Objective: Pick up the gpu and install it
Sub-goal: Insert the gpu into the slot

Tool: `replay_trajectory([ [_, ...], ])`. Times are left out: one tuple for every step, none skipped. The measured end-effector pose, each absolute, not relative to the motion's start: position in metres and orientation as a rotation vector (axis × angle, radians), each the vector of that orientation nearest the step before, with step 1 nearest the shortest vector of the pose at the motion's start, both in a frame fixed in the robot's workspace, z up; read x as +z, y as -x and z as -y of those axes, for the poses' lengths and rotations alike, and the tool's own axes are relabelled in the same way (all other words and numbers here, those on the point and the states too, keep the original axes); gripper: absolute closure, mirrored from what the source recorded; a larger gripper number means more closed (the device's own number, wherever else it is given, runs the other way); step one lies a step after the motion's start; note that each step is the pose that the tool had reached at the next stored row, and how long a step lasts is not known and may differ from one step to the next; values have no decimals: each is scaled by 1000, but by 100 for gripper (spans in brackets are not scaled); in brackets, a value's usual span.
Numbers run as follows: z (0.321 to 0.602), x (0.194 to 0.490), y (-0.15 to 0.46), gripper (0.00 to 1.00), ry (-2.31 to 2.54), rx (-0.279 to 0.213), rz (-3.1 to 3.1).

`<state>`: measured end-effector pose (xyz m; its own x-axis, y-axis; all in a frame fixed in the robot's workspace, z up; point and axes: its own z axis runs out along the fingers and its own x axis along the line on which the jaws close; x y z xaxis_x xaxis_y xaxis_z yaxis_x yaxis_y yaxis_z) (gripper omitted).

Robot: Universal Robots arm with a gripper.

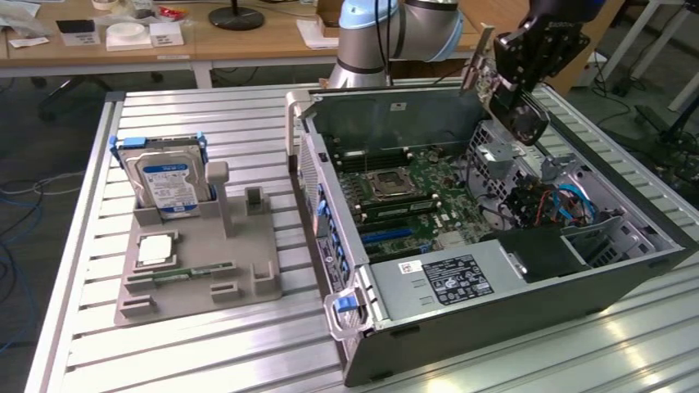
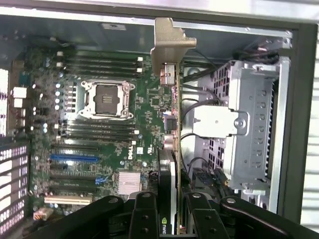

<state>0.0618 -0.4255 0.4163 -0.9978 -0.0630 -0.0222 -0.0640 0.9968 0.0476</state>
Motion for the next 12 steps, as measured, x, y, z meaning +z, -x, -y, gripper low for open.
replay_trajectory([
  [425, 416, -62, 73, 127, 76, -3118],
  [425, 416, -62, 73, 155, 76, -3117],
  [426, 416, -62, 73, 185, 76, -3116],
  [426, 416, -62, 73, 213, 76, -3114],
  [426, 416, -62, 73, 241, 77, -3113],
  [426, 416, -62, 73, 269, 77, -3111],
  [425, 416, -62, 73, 297, 77, -3109],
  [425, 416, -62, 73, 325, 78, -3107],
  [426, 416, -62, 73, 355, 78, -3104],
  [425, 416, -62, 73, 383, 78, -3101],
  [425, 416, -62, 73, 411, 78, -3098],
  [425, 415, -62, 73, 438, 78, -3095],
])
